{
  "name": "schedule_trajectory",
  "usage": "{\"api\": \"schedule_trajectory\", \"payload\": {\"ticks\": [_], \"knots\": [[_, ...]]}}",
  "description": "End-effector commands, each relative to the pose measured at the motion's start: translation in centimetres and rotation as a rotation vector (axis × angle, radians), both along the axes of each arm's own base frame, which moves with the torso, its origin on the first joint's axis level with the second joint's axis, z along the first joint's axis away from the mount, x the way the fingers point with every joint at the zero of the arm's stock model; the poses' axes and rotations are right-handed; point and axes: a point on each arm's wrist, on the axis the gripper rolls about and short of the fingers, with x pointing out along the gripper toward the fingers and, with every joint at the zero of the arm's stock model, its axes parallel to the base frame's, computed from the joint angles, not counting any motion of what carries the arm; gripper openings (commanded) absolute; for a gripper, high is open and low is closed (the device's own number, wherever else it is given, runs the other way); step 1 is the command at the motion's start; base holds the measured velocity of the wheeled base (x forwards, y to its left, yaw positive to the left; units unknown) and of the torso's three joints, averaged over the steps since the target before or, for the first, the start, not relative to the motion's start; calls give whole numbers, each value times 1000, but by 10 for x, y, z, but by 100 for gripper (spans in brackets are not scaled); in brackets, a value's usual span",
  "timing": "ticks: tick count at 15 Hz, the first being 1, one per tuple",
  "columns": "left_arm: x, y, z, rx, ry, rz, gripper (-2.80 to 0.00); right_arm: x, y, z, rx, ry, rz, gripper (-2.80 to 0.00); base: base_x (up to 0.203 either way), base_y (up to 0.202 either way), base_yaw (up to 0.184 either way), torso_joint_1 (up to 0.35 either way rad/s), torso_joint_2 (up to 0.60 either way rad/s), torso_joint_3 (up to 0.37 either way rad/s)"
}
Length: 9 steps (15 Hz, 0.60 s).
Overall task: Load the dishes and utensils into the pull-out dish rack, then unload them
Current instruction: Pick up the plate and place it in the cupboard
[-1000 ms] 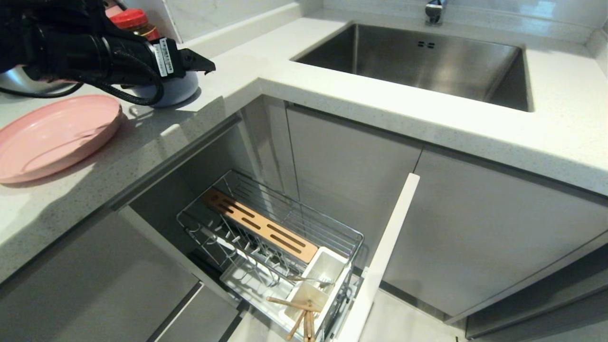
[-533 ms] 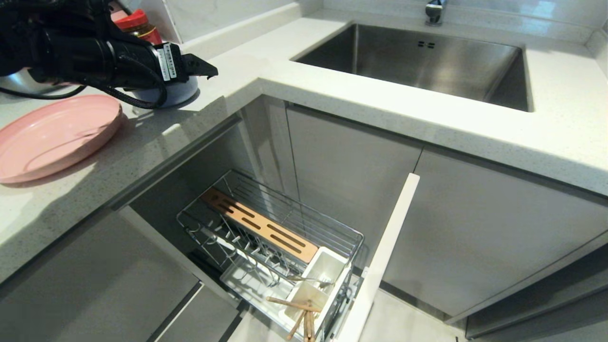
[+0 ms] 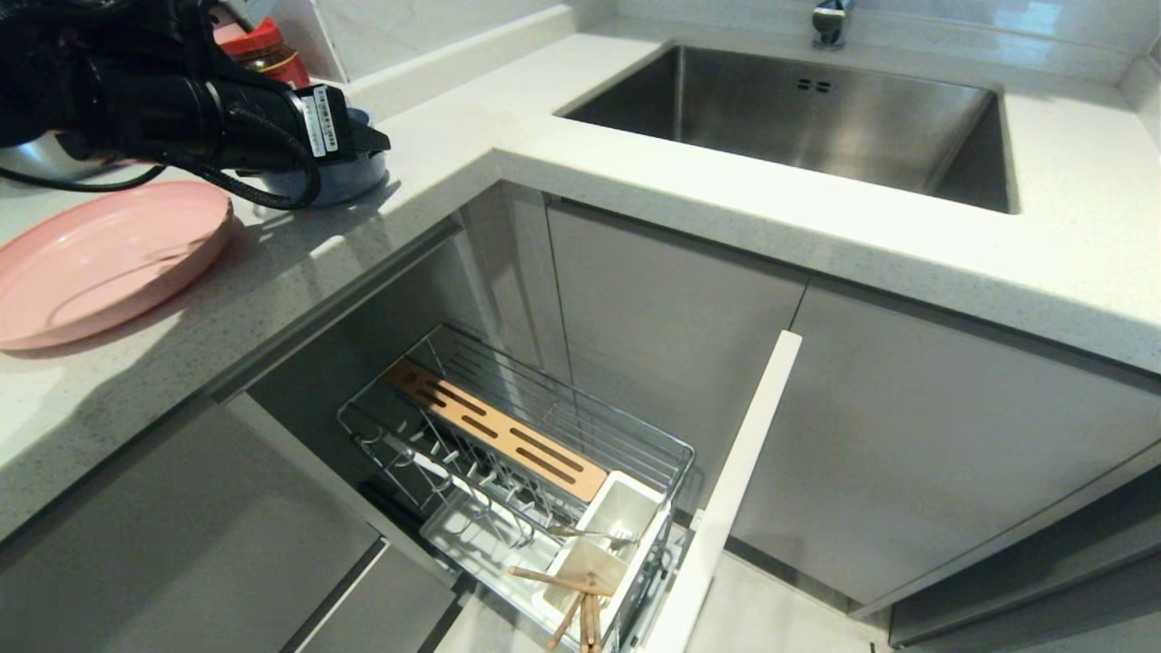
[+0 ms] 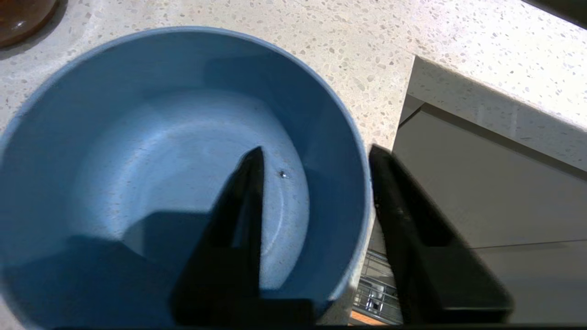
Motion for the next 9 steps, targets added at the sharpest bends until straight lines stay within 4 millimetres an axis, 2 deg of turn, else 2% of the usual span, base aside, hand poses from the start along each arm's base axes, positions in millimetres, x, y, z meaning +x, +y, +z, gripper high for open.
{"api": "schedule_trajectory", "payload": {"ticks": [1,6,9], "knots": [[0,0,0,0,2,-1,-280,0,0,0,0,-3,0,-280,0,0,0,0,0,0],[-3,0,2,-1,-2,0,-280,0,0,0,0,-3,0,-280,0,0,0,0,0,0],[-19,6,14,-34,-19,13,-280,0,0,0,0,-3,0,-280,0,0,0,0,0,0]]}}
